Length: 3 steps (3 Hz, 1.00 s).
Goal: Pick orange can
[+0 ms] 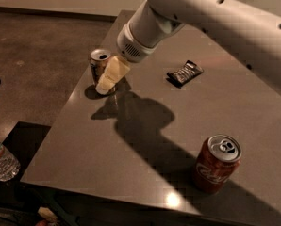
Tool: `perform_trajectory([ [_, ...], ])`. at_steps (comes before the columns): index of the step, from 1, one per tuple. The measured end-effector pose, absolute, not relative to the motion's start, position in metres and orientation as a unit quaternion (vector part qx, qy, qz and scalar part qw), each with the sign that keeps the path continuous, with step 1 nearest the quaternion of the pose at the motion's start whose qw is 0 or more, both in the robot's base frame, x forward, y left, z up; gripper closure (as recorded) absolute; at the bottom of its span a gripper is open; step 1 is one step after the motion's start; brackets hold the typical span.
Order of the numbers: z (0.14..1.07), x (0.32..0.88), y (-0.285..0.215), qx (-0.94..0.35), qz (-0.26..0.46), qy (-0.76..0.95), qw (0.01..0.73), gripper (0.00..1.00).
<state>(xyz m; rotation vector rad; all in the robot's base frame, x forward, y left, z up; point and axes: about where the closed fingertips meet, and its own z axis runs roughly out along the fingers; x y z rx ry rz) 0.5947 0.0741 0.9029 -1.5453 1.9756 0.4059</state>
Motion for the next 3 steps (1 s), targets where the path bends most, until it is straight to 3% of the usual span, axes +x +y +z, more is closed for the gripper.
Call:
perform_trajectory([
  [1,0.8979,0.6054,0.0892,-0.572,0.163,0.742,0.308,0.0],
  [3,0.902,0.6152,0.0916,-0.555,0.187,0.743,0.324,0.42],
])
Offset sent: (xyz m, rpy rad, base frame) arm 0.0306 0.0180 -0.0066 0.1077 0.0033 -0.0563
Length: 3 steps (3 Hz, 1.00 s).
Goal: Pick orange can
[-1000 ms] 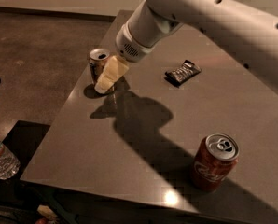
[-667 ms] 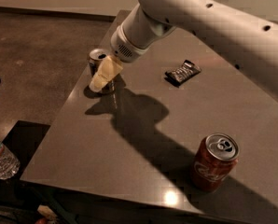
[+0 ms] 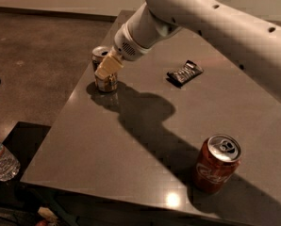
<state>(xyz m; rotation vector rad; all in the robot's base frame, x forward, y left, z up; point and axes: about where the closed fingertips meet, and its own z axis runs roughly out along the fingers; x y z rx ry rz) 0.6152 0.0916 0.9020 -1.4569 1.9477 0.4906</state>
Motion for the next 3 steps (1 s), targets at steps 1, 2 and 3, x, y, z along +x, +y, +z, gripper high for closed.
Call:
perform_trajectory([
  [1,0.914,0.614,0.086,-0.552,0.201,0.739,0.33,0.65],
  [2,0.942,0.607,0.071,-0.55,0.214,0.733,0.339,0.88],
  [3,0.974,0.6,0.049,-0.546,0.23,0.729,0.344,1.0],
])
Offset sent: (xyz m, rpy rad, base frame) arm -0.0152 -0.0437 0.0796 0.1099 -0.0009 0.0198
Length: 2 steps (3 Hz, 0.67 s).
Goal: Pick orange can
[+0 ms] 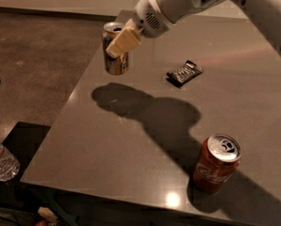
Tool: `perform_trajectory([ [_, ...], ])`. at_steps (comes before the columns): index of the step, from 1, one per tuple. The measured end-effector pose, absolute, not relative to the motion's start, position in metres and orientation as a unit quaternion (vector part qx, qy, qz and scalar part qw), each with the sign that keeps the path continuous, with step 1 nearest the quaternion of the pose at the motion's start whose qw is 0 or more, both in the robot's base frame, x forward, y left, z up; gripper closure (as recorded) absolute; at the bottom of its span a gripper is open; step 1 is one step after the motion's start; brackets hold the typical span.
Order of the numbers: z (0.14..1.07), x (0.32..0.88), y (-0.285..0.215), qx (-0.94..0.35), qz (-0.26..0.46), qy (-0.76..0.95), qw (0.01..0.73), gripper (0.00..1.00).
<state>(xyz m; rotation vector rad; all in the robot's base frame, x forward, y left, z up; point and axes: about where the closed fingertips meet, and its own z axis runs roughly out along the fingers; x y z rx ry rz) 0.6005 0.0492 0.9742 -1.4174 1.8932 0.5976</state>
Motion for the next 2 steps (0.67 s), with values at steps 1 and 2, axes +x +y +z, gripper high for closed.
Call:
perform_trajectory([
  [1,1.0362,0.5812,0.0179,-0.557,0.25,0.712,0.347,1.0],
  [2,1.041,0.5791,0.0164,-0.56,0.251,0.71,0.347,1.0],
])
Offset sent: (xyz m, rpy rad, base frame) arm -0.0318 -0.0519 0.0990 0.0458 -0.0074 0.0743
